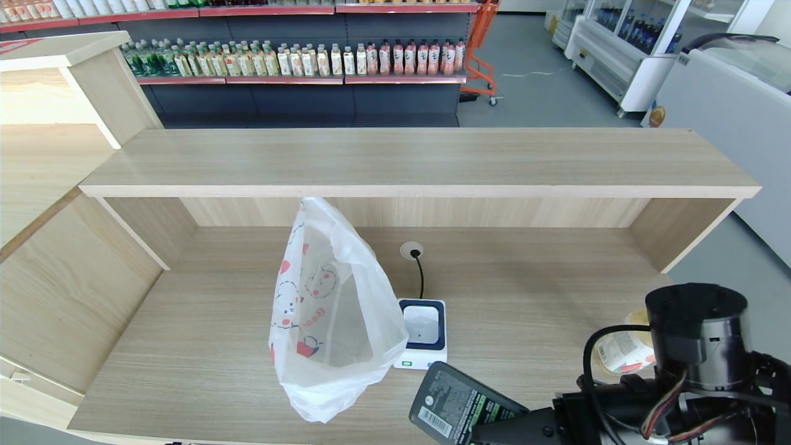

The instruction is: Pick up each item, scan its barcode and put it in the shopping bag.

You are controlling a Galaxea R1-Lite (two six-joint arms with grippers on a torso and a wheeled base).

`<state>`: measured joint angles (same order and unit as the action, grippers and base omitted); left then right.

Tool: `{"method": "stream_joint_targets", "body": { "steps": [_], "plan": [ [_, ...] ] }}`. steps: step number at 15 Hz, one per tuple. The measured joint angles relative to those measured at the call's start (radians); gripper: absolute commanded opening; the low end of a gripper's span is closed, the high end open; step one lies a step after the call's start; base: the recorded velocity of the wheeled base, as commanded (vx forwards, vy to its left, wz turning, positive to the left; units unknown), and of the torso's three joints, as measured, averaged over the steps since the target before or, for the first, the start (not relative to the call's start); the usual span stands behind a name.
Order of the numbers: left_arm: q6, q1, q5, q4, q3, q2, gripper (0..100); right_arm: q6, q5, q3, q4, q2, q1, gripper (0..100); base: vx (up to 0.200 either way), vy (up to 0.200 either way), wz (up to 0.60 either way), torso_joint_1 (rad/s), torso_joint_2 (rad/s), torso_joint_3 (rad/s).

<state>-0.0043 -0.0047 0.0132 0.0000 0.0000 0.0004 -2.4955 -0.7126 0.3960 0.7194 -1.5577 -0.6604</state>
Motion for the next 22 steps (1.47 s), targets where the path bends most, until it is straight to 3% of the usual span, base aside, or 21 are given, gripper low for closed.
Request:
{"method": "stream_joint_targets", "body": {
  "steps": [12, 22],
  "plan": [
    [0.000, 0.000, 0.000, 0.000, 0.000, 0.000, 100, 0.005, -0.039, 0.030, 0.249, -0.169, -0.001, 0, 0.000, 0.000, 0.00, 0.000, 0.00, 0.000],
    [0.000, 0.000, 0.000, 0.000, 0.000, 0.000, 100, 0.006, -0.054, 0.045, 0.261, -0.223, 0.016, 0, 0.000, 0.000, 0.00, 0.000, 0.00, 0.000]
  ]
}}
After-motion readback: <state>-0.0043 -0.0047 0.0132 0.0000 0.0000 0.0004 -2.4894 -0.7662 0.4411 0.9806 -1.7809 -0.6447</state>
